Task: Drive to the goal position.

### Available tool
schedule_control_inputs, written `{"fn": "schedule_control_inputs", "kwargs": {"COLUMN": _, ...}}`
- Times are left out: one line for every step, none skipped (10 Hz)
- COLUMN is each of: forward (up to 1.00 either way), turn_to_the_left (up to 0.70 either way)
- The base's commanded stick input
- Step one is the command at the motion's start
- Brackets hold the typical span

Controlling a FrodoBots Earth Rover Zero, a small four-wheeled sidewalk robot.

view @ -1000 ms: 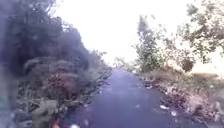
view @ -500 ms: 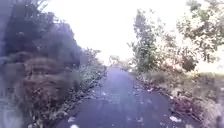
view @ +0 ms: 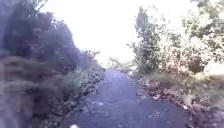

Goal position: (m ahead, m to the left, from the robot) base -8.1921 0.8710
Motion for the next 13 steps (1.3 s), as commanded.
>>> {"fn": "schedule_control_inputs", "kwargs": {"forward": 0.85, "turn_to_the_left": 0.0}}
{"fn": "schedule_control_inputs", "kwargs": {"forward": 0.85, "turn_to_the_left": 0.0}}
{"fn": "schedule_control_inputs", "kwargs": {"forward": 0.85, "turn_to_the_left": 0.0}}
{"fn": "schedule_control_inputs", "kwargs": {"forward": 0.85, "turn_to_the_left": 0.0}}
{"fn": "schedule_control_inputs", "kwargs": {"forward": 0.85, "turn_to_the_left": 0.0}}
{"fn": "schedule_control_inputs", "kwargs": {"forward": 0.85, "turn_to_the_left": 0.0}}
{"fn": "schedule_control_inputs", "kwargs": {"forward": 0.85, "turn_to_the_left": 0.0}}
{"fn": "schedule_control_inputs", "kwargs": {"forward": 0.85, "turn_to_the_left": 0.0}}
{"fn": "schedule_control_inputs", "kwargs": {"forward": 0.85, "turn_to_the_left": 0.0}}
{"fn": "schedule_control_inputs", "kwargs": {"forward": 0.85, "turn_to_the_left": 0.0}}
{"fn": "schedule_control_inputs", "kwargs": {"forward": 0.85, "turn_to_the_left": 0.0}}
{"fn": "schedule_control_inputs", "kwargs": {"forward": 0.85, "turn_to_the_left": -0.03}}
{"fn": "schedule_control_inputs", "kwargs": {"forward": 0.85, "turn_to_the_left": -0.11}}
